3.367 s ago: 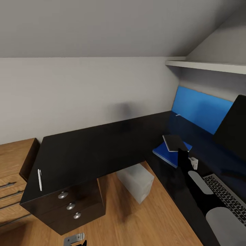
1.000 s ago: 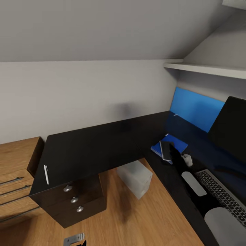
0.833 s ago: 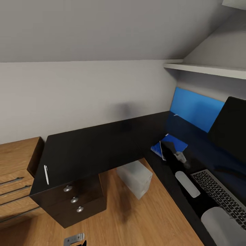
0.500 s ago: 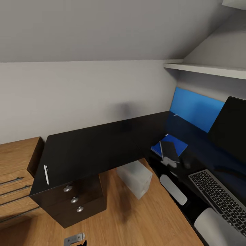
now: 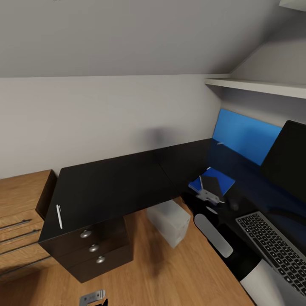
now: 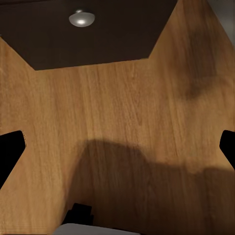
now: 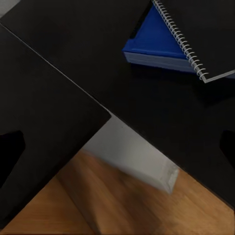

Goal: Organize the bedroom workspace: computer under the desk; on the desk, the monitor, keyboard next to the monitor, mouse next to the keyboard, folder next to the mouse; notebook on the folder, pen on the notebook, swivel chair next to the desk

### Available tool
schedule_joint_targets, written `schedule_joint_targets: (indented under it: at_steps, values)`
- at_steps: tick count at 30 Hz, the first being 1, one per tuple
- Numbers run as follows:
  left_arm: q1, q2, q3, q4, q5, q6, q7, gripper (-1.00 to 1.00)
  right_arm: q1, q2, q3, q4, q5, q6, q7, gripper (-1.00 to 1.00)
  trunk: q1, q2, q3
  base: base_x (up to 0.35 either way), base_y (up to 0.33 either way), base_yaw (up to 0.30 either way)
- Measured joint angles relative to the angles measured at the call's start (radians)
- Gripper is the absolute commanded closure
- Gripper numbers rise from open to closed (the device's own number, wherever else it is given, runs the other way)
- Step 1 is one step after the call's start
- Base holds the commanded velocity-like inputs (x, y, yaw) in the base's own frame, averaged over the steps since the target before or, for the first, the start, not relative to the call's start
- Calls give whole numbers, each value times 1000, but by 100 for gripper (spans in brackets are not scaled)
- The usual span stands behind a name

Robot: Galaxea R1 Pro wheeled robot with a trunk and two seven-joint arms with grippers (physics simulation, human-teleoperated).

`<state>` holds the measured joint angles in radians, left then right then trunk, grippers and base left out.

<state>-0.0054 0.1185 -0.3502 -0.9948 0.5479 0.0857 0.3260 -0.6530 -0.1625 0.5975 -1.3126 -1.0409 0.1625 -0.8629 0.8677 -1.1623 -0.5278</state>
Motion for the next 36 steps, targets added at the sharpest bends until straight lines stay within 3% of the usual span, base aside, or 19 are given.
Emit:
schedule_joint_targets:
  at_steps: [7,14,18,20,21,26,29,36]
  values:
    - [0,1,0,0,0,0,0,-100,0,5,29,-3,3,-3,-20,-100,0,0,0,0,0,255]
    - [0,1,0,0,2,-2,0,-100,1,6,121,-6,7,-5,-23,-100,0,0,0,0,0,275]
    - [0,1,1,0,4,-8,1,-100,1,51,180,2,41,-5,-23,-100,0,0,0,0,0,277]
    - [0,1,1,0,5,-9,1,-100,1,59,209,3,78,-6,-23,-100,0,0,-1,0,0,277]
    - [0,2,4,0,6,-9,2,-100,1,74,249,4,129,-6,-25,-100,0,0,-1,0,0,277]
    - [0,3,7,0,6,-9,2,-100,1,108,272,41,151,-5,-24,-100,0,0,-3,0,0,277]
    - [0,4,8,0,6,-10,2,-100,1,146,292,84,172,-5,-24,-100,0,0,-4,0,0,277]
    - [0,5,12,0,6,-12,1,-100,1,168,305,104,208,-6,-23,-100,0,0,-6,0,0,277]
